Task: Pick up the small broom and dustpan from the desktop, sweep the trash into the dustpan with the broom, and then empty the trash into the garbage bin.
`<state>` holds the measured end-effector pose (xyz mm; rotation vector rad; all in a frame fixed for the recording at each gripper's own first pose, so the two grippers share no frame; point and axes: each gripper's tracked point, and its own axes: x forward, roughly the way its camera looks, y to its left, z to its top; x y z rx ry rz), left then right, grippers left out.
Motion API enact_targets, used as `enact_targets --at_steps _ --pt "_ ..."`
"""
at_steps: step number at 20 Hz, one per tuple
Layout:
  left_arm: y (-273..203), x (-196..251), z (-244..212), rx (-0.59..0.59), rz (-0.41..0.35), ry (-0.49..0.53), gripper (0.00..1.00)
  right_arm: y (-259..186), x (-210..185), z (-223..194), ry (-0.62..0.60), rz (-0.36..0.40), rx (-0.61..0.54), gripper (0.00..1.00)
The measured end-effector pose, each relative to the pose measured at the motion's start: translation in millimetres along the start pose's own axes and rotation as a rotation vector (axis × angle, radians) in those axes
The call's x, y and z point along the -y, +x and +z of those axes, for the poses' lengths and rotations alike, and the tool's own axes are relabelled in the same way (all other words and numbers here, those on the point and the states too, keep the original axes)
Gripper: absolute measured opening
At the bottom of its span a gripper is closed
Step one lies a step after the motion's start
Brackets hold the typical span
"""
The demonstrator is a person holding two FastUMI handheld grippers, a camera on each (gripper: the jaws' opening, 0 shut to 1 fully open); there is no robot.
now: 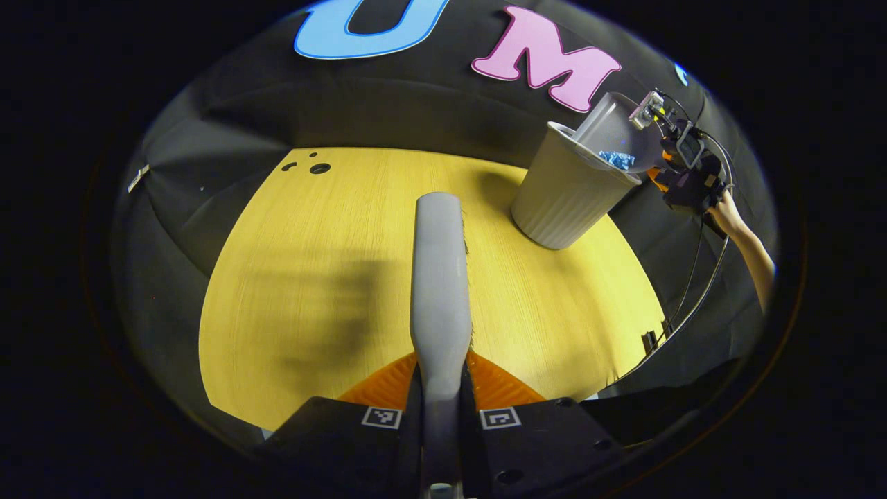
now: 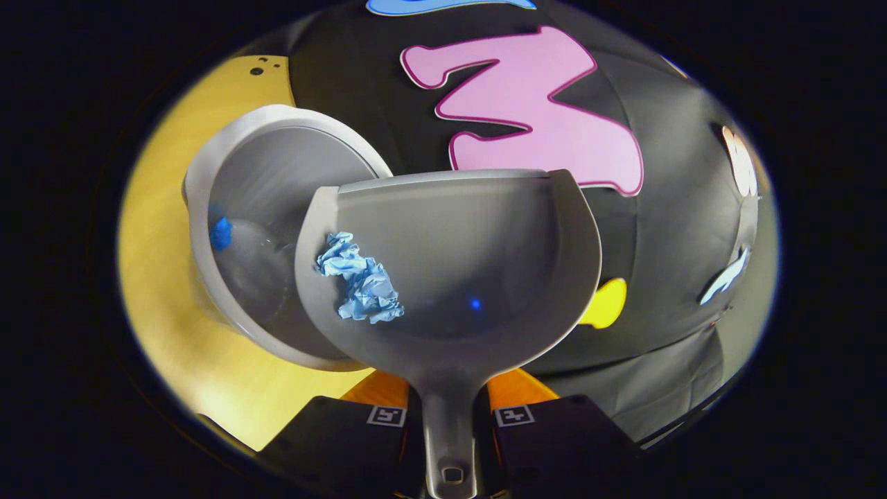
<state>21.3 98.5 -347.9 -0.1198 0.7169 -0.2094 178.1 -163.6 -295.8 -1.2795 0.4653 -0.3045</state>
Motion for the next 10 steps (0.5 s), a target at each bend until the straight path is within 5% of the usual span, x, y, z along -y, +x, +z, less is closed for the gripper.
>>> enact_targets --at_steps 4,9,10 --pt "-1.4 0.2 -5.2 -0.009 -0.013 0.006 0.3 -4.9 4.3 7.8 -0.109 -0.075 0.034 0.31" --pt "-3.7 1.1 -13.1 -0.019 -0.02 0.015 0.3 -4.7 -9.7 6.8 -0.194 -0.081 0.032 0.31" --pt "-3.9 0.7 -14.9 -0.022 -0.017 0.021 0.23 -4.0 -11.2 4.6 -0.189 -0.08 0.027 0.31"
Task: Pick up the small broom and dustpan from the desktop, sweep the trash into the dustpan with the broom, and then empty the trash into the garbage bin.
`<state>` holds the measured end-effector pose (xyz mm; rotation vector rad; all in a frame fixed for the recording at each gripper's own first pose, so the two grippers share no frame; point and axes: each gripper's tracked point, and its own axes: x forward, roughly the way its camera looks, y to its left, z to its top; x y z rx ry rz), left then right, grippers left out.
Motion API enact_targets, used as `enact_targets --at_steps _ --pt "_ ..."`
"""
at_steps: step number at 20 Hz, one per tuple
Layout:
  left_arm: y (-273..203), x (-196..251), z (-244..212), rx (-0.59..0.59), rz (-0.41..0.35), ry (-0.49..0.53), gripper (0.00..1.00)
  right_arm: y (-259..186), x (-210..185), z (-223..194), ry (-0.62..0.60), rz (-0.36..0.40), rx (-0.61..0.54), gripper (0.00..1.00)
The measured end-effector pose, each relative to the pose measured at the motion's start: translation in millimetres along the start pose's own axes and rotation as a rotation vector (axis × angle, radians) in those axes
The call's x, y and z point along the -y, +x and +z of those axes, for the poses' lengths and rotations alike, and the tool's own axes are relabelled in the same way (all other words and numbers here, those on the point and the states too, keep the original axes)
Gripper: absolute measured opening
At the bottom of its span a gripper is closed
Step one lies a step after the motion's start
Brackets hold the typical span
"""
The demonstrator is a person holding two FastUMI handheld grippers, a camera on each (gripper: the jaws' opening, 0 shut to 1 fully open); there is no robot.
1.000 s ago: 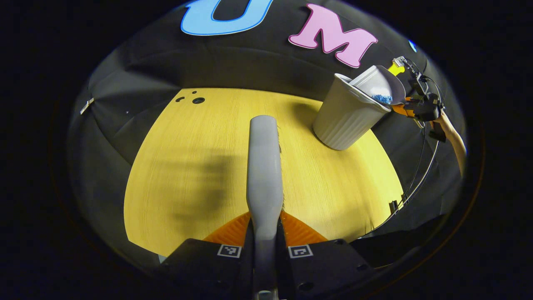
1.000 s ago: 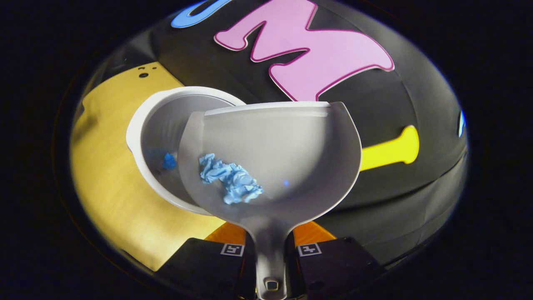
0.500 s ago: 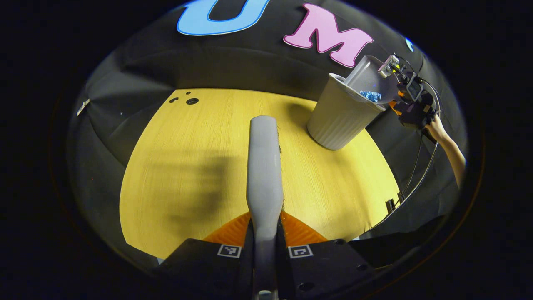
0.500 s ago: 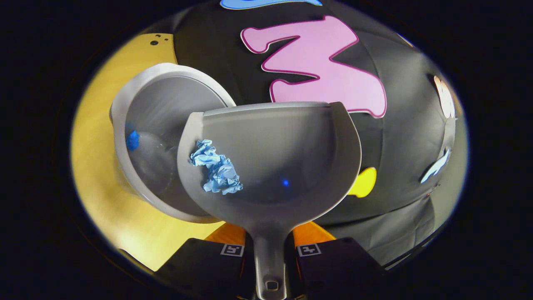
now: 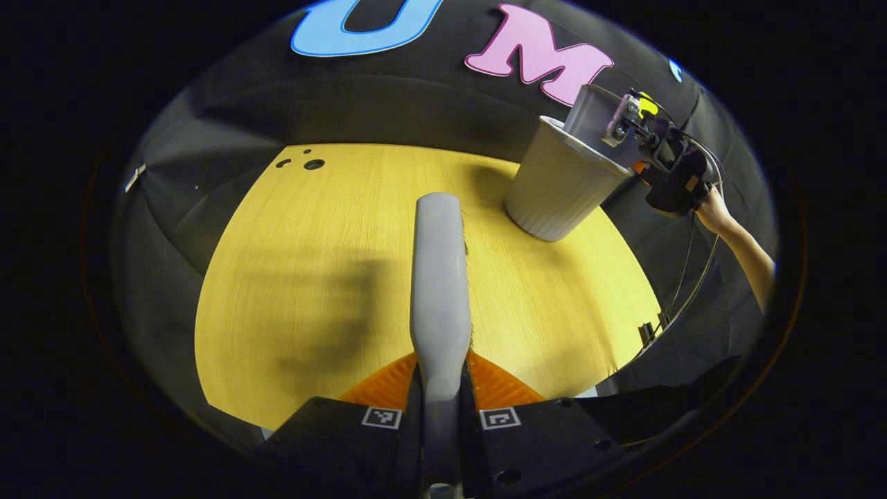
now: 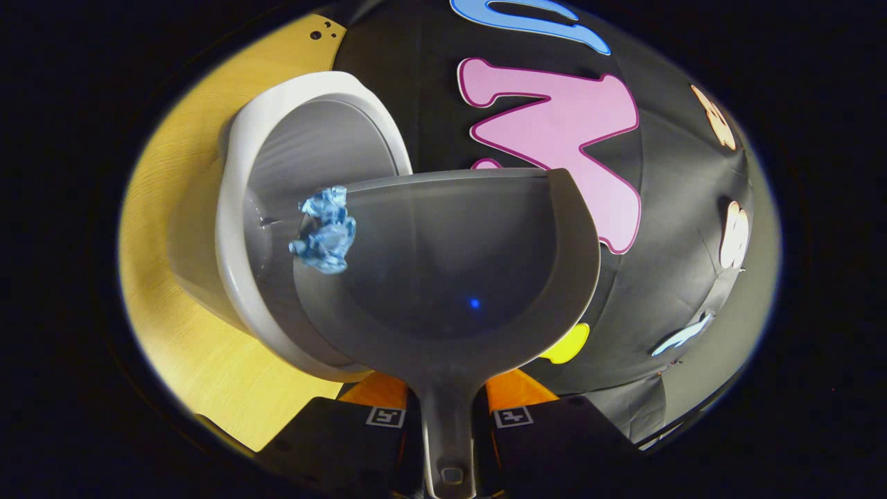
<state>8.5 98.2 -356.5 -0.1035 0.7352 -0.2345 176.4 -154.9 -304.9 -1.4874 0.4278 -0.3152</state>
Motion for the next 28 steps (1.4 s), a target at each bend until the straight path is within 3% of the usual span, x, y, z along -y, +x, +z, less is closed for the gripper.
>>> enact_targets --at_steps 3,6,9,12,13,14,16,22,28 --pt "0.1 -0.6 -5.5 -0.011 0.001 0.001 0.3 -0.3 2.8 -0.2 0.007 -0.005 0.005 0.31" --pt "0.8 0.8 -8.8 -0.014 0.005 0.001 0.27 -5.3 4.5 -3.3 0.059 0.016 -0.006 0.31" --pt "-2.1 1.4 -6.5 -0.001 0.018 0.013 0.27 -8.6 10.3 -8.7 0.222 0.07 -0.04 0.31" --pt "-3.3 3.0 -3.2 0.015 0.027 0.026 0.27 -22.3 23.4 -11.0 0.48 0.157 -0.085 0.32" --pt "-3.7 3.3 -2.4 0.02 0.026 0.024 0.23 -26.1 29.4 -7.7 0.55 0.171 -0.09 0.36" --pt "-3.7 3.8 -2.7 0.022 0.023 0.02 0.27 -31.1 37.2 -7.9 0.604 0.179 -0.094 0.31" --pt "-2.2 5.9 -3.2 0.024 0.015 0.001 0.27 -41.9 50.8 -8.8 0.655 0.205 -0.102 0.31" --pt "2.5 13.3 -5.8 0.038 0.011 -0.023 0.3 -110.3 60.2 8.1 0.831 0.307 -0.039 0.31" --pt "6.1 -4.4 -15.3 0.036 0.049 -0.029 0.27 -179.6 16.9 42.4 0.944 0.499 -0.013 0.31"
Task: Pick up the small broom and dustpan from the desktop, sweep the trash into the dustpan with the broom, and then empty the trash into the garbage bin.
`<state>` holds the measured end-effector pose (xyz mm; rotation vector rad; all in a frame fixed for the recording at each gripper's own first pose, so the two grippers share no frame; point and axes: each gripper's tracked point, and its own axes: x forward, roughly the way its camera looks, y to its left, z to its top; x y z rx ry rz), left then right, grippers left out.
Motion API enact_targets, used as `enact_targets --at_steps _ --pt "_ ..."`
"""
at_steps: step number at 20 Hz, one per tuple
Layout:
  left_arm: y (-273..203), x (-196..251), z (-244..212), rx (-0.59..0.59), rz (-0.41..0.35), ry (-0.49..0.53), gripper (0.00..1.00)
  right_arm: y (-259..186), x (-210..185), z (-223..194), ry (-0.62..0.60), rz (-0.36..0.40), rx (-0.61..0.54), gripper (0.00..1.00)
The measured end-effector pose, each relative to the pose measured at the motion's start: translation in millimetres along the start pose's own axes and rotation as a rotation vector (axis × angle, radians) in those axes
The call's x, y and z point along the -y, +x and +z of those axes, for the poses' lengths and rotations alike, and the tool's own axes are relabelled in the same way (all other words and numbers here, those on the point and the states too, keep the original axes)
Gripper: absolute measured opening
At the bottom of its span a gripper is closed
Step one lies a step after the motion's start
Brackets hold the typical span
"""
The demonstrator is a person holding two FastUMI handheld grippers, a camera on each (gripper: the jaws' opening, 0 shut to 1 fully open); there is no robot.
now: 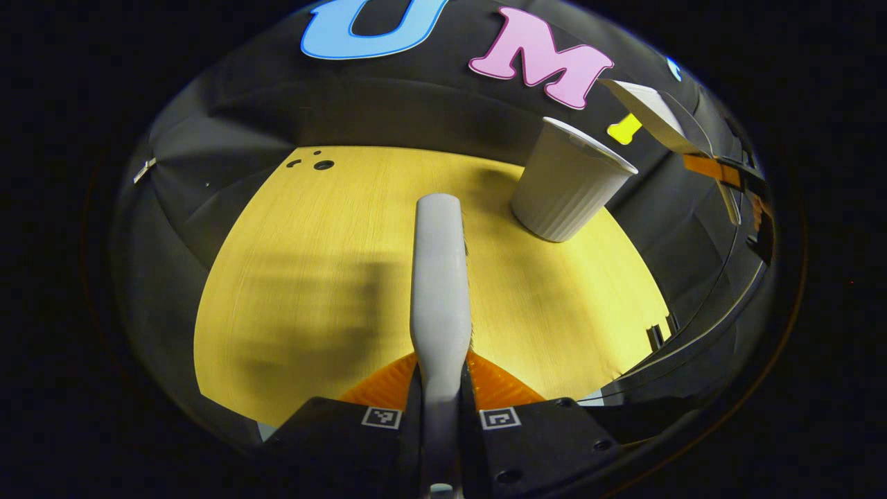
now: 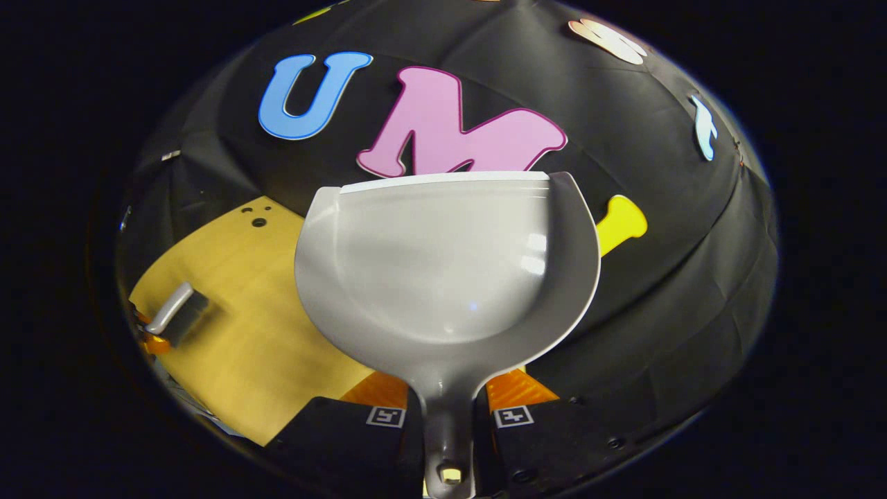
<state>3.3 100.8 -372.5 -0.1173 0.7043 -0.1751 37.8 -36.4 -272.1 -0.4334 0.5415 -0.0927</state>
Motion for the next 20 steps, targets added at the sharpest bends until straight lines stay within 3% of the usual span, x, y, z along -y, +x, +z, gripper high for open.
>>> enact_targets --at_steps 1,3,8,13,14,16,20 --pt "1.7 -4.7 -2.5 -0.006 0.01 -0.001 0.3 -4.9 -15.4 -10.5 0.014 0.035 -0.017 0.31" --pt "5.4 -13.3 -9.1 -0.016 0.03 -0.002 0.27 -9.6 -44.6 -30.9 0.027 0.097 -0.054 0.31" --pt "18.2 -29.4 -24.2 -0.067 0.062 -0.017 0.3 -17.7 -115.0 -99.1 0.061 0.238 -0.188 0.31" --pt "37.7 -32.9 -30.3 -0.124 0.08 0.0 0.3 -16.0 -160.7 -155.5 0.094 0.321 -0.307 0.31" --pt "40.1 -29.3 -26.9 -0.138 0.082 0.006 0.27 -12.3 -167.3 -167.6 0.1 0.33 -0.331 0.31" --pt "54.0 -27.2 -30.9 -0.175 0.077 0.027 0.3 -4.1 -178.8 -196.9 0.11 0.342 -0.389 0.31" --pt "76.2 -20.6 -31.9 -0.22 0.082 0.068 0.27 11.7 -199.2 -245.5 0.186 0.351 -0.497 0.31"
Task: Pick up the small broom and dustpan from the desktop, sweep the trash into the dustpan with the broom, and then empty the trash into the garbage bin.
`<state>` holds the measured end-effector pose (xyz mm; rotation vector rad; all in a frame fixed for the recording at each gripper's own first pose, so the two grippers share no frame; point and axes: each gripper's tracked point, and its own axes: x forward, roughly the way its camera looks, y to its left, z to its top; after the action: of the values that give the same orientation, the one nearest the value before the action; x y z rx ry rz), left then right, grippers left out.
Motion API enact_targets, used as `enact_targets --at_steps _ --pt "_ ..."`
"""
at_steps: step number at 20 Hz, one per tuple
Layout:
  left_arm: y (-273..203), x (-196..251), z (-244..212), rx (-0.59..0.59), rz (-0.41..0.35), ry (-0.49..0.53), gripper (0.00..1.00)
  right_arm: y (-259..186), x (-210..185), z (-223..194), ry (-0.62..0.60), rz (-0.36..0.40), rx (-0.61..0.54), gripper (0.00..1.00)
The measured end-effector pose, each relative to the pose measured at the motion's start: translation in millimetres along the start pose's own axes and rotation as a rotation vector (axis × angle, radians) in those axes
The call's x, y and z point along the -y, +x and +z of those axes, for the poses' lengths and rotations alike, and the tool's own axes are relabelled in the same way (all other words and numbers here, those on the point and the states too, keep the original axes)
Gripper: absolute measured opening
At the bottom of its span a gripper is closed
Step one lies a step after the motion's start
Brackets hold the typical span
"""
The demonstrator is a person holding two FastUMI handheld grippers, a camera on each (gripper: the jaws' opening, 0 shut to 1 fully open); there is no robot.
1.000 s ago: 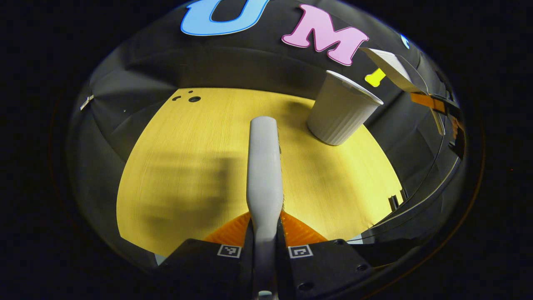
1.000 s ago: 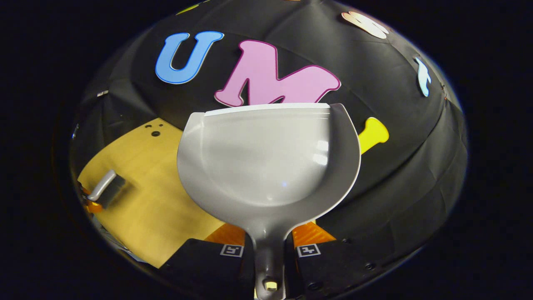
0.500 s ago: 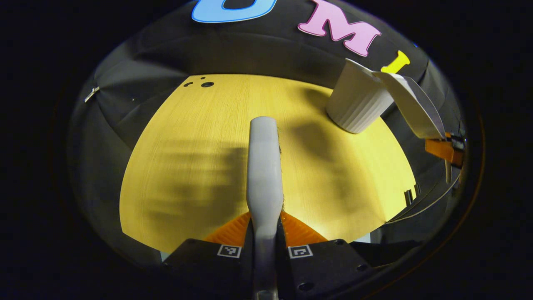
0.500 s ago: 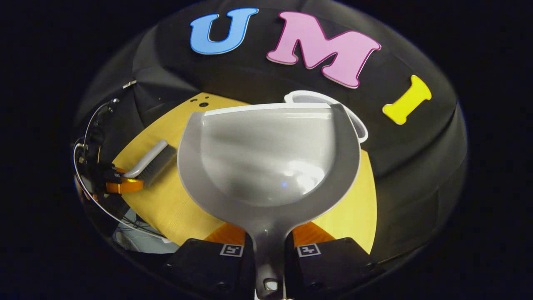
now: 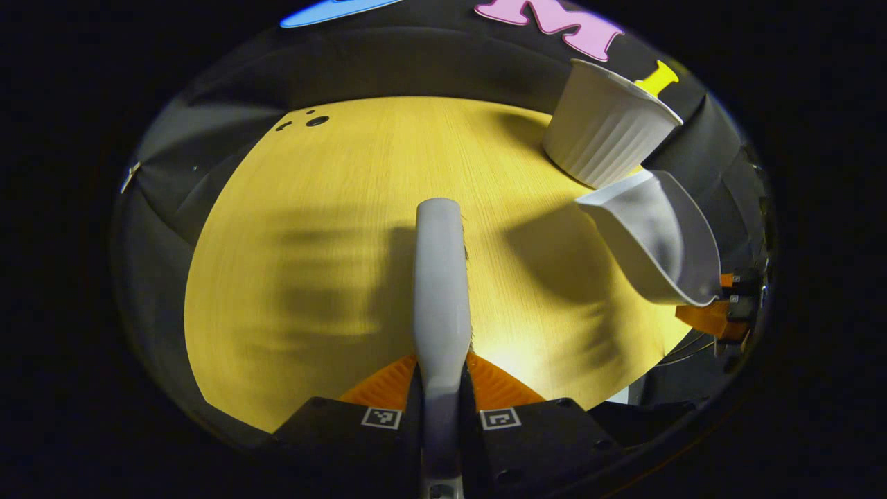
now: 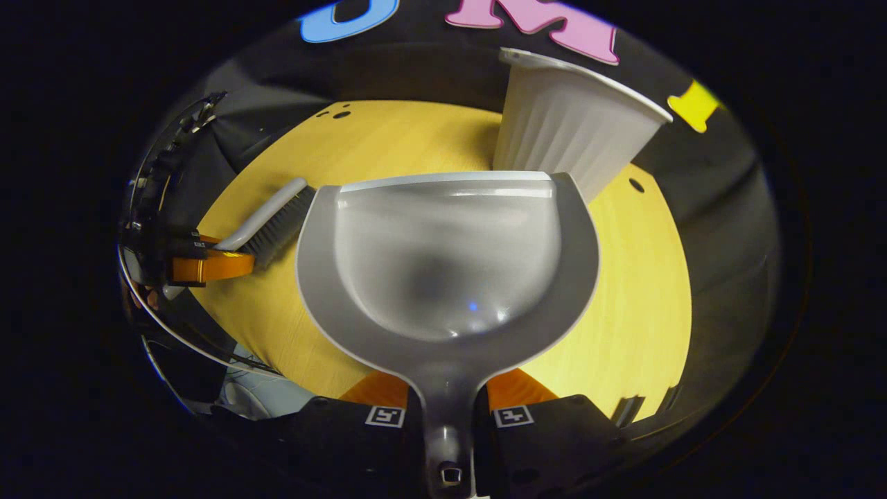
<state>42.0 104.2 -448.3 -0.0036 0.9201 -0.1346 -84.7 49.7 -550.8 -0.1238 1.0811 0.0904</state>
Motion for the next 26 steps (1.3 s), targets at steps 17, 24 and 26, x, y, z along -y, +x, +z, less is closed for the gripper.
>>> enact_targets --at_steps 17,24,26 --pt "12.9 -13.0 8.2 -0.027 0.182 0.185 0.31 60.7 -10.8 -29.9 0.086 0.068 -0.134 0.36" --pt "-23.3 13.5 6.5 0.061 0.143 0.15 0.63 35.6 -18.9 -12.7 0.179 0.137 -0.05 0.83" --pt "-41.8 23.1 5.3 0.093 0.123 0.124 0.85 19.7 -12.2 -5.7 0.171 0.129 -0.01 1.0"
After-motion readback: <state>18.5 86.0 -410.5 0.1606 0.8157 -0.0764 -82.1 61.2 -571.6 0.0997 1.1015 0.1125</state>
